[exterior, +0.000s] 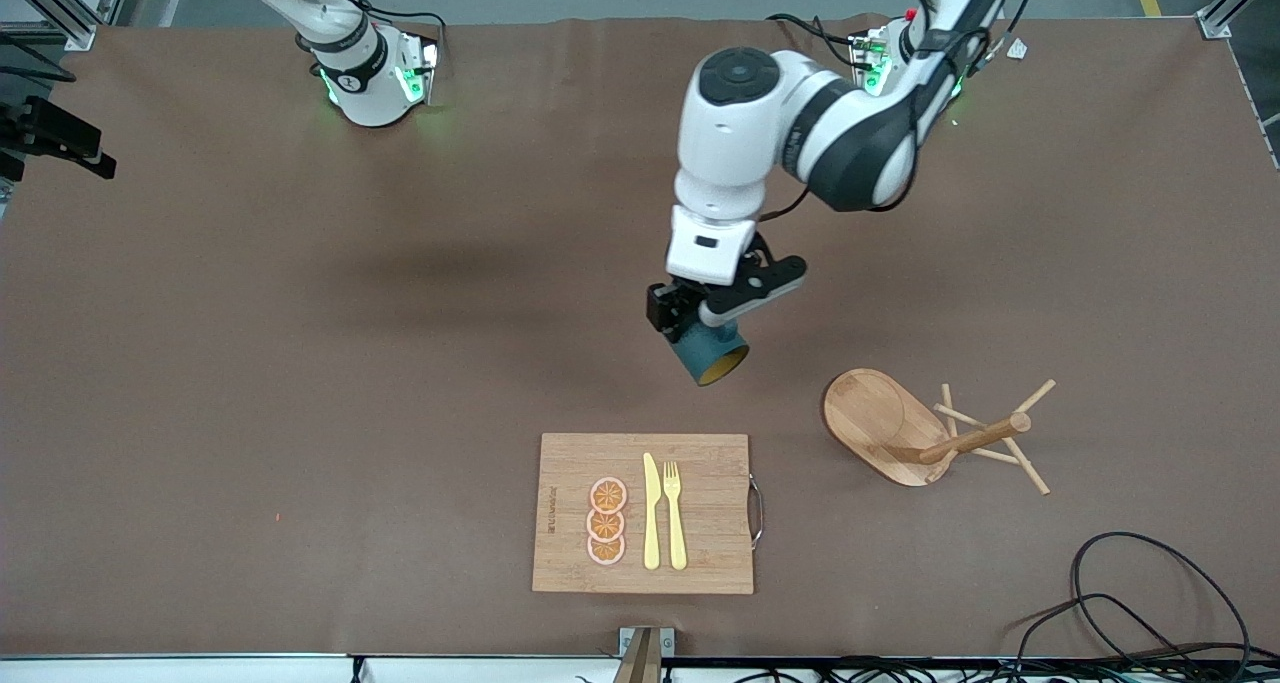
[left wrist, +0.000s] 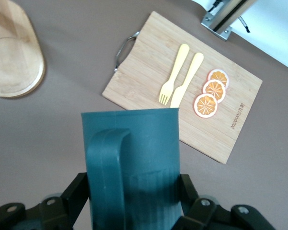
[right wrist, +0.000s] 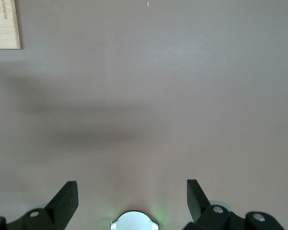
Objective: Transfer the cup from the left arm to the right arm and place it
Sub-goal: 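Carry the mug to mid-table and set it down upright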
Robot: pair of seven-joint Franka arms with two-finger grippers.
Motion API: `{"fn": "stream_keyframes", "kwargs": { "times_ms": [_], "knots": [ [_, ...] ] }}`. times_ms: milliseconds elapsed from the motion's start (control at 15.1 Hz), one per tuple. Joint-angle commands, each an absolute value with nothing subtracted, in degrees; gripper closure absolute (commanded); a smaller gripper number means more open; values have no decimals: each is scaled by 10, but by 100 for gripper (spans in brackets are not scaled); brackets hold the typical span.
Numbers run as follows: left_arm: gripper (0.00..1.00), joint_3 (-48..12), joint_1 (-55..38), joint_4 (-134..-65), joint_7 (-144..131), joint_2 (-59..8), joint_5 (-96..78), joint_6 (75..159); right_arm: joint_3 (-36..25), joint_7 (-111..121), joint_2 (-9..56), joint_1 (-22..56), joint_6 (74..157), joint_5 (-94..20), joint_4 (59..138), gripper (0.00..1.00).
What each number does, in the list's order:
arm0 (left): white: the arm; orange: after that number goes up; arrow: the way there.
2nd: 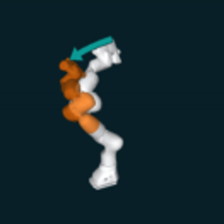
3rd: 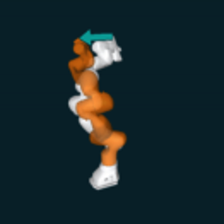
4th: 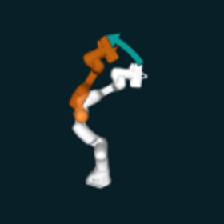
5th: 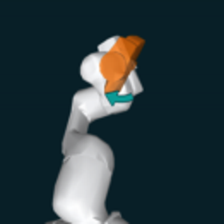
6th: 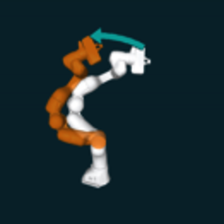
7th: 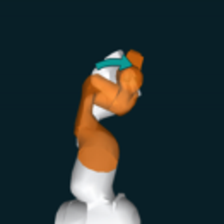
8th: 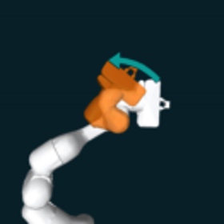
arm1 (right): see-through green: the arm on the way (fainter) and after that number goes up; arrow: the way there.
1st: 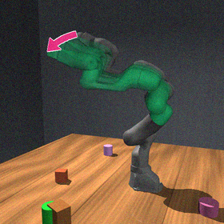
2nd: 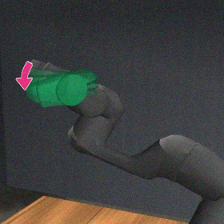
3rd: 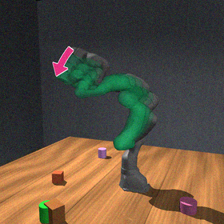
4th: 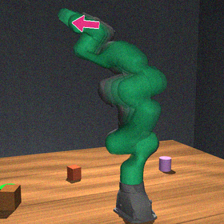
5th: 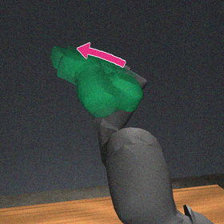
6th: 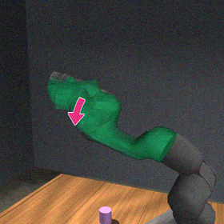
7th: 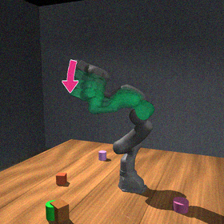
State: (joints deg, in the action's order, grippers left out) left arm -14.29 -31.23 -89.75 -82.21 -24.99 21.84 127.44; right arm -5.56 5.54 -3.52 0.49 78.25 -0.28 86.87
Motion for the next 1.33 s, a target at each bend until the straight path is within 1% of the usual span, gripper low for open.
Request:
{"fn": "stream_keyframes", "kwargs": {
  "times_ms": [0,331,464,530,663,928,1127,1259],
  "knots": [
    [47,-139,-358,-861,-870,-290,303,1264,-49,49,-36,-3,787,0,874,0],
    [47,-134,-434,-863,-953,-323,463,1263,-52,55,1,-9,827,5,874,0],
    [47,-132,-465,-862,-1013,-351,555,1263,-53,55,30,-16,827,6,874,0],
    [47,-132,-473,-862,-1044,-370,609,1263,-53,55,36,-22,829,6,872,0],
    [47,-132,-492,-861,-1103,-408,711,1263,-53,59,39,-28,859,4,871,0],
    [47,-132,-512,-861,-1204,-460,877,1260,-53,128,59,-42,885,6,870,0],
    [47,-132,-528,-861,-1265,-503,976,1212,-53,143,81,-57,902,6,870,0],
    [47,-132,-529,-861,-1316,-533,1067,1190,-53,145,83,-64,908,6,871,0]
  ]
}}
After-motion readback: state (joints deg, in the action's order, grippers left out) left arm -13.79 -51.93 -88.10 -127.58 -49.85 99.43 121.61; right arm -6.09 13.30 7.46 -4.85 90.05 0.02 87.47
